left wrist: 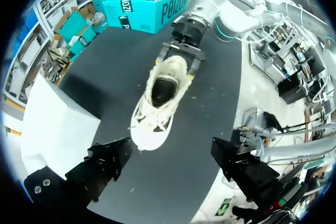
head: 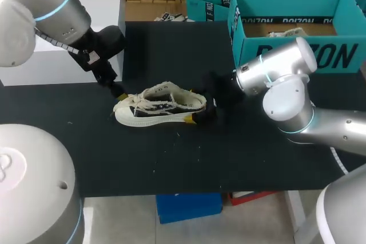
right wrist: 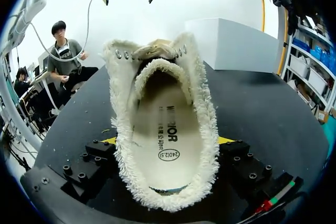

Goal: Take the shoe out of the shoebox, open the shoe tongue, remove and reinsert the insole, then place the shoe into the shoebox

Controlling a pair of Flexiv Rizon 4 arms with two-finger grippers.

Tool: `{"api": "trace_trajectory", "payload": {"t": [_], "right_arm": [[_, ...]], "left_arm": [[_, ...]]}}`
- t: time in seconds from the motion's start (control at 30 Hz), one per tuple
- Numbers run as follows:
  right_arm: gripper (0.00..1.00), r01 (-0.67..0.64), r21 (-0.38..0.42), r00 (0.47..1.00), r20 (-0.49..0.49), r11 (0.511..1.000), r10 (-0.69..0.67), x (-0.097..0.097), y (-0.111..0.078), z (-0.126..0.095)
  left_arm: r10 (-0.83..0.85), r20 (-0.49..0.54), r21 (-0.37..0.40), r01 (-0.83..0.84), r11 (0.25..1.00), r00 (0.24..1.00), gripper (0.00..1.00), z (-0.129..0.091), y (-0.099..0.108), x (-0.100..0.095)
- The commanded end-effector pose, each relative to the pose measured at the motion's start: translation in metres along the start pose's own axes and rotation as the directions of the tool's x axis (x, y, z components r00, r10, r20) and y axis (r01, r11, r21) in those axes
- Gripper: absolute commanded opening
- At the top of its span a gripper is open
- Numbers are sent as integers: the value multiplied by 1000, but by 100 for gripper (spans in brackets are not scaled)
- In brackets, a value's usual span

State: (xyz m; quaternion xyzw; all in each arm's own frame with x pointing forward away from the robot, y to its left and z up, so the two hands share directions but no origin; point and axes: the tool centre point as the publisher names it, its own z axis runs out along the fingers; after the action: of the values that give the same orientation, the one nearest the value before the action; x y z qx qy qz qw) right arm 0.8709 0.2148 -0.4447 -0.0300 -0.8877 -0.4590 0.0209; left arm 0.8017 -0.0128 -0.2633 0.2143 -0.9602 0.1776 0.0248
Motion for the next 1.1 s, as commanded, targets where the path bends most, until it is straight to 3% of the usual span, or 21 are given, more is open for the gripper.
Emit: {"api": "trace_trajectory", "payload": {"t": [0.03, 0.23, 0.37, 0.43, 0.47, 0.6, 0.73, 0.8, 1.1], "right_arm": [[0, -1, 2, 1000, 0, 1000, 1, -2, 0, 4], [0, -1, 2, 1000, 0, 1000, 1, -2, 0, 4], [0, -1, 2, 1000, 0, 1000, 1, -2, 0, 4], [0, -1, 2, 1000, 0, 1000, 1, -2, 0, 4], [0, -1, 2, 1000, 0, 1000, 1, -2, 0, 4], [0, -1, 2, 1000, 0, 1000, 1, -2, 0, 4], [0, -1, 2, 1000, 0, 1000, 1, -2, 0, 4], [0, -1, 2, 1000, 0, 1000, 1, -2, 0, 4], [0, -1, 2, 1000, 0, 1000, 1, -2, 0, 4]], "left_arm": [[0, -1, -13, 0, 1000, 1000, 100, -1, -1, -1], [0, -1, -13, 0, 1000, 1000, 100, -1, -1, -1], [-308, 47, 1, 308, 951, 950, 100, 8, -13, -9], [-494, 48, -18, 495, 868, 868, 100, 15, -20, -11], [-523, 25, -34, 523, 851, 852, 100, 16, -21, -10], [-663, 110, -95, 672, 734, 740, 100, 25, -33, -4], [-792, 235, -87, 824, 561, 564, 100, 31, -46, -8], [-842, 207, -70, 866, 496, 499, 100, 28, -52, -13], [-842, 207, -70, 866, 496, 499, 100, 28, -52, -13]]}}
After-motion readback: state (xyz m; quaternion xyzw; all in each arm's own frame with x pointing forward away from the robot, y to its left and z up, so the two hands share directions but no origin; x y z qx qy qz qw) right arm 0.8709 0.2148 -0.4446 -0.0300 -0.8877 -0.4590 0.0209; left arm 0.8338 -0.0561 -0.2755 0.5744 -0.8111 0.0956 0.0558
